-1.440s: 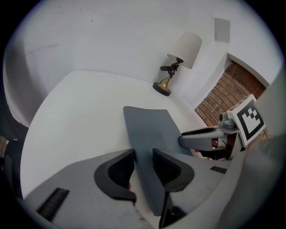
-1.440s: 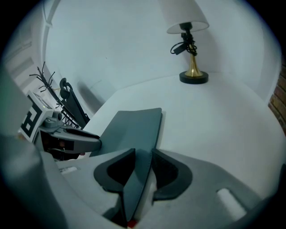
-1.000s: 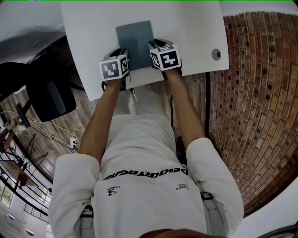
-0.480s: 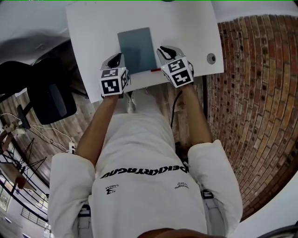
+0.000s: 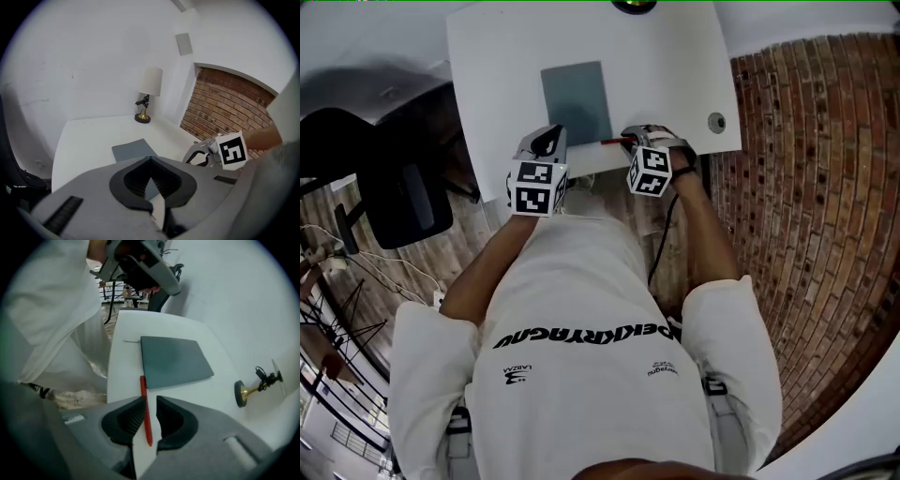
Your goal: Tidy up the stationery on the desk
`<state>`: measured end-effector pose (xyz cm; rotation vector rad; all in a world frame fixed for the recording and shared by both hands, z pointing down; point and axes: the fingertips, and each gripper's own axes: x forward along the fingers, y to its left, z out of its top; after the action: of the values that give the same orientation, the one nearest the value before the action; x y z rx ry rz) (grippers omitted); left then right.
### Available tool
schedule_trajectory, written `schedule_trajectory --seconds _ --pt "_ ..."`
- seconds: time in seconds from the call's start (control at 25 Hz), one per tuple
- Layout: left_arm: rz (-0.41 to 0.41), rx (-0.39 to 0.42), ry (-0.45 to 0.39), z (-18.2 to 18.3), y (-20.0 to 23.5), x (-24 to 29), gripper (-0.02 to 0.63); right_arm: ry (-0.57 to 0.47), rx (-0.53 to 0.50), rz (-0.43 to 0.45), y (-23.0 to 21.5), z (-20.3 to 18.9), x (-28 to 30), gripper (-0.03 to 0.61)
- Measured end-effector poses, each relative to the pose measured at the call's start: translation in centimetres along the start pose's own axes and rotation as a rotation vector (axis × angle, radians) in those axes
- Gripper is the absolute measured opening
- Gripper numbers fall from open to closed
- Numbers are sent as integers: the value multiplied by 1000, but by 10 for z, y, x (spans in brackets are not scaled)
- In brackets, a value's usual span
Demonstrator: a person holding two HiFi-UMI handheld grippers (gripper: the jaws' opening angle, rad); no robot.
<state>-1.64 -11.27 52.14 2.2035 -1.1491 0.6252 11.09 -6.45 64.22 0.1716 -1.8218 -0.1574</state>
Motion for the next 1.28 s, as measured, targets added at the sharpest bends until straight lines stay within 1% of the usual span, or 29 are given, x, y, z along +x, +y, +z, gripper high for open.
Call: schedule_trajectory --seconds 0.12,0.24,0.44,0.6,0.64,0.8,0.92,1.0,1.08,1.2,1.28 --pt "-7 14 -6 -2 -9 -7 -2 28 -72 62 9 -4 9 63" --pt "-6 36 -8 -4 -12 -12 -3 41 -106 94 10 -4 14 64" --pt "9 47 -24 0 -11 -15 -2 60 -101 175 17 -9 25 64" --pt "21 68 -23 -2 -10 -16 -2 71 -100 199 20 -12 30 63" --pt "28 79 -20 -3 -9 -16 -2 73 -98 203 20 -12 30 50" --pt "39 125 -26 0 -9 -15 -2 75 -72 219 19 -14 27 46" --pt "40 140 -37 1 -6 -17 -2 54 -9 241 20 -10 15 46" --pt "40 137 -53 2 -4 -18 -2 26 61 242 17 -9 4 46" --pt "36 135 -79 6 -2 -19 -2 -31 180 239 10 -6 -9 46" --pt "15 128 -130 15 -4 -22 -2 -130 392 213 -11 -7 -24 46" --pt "6 146 -155 18 -5 -25 -2 -174 511 190 -26 -10 -29 46"
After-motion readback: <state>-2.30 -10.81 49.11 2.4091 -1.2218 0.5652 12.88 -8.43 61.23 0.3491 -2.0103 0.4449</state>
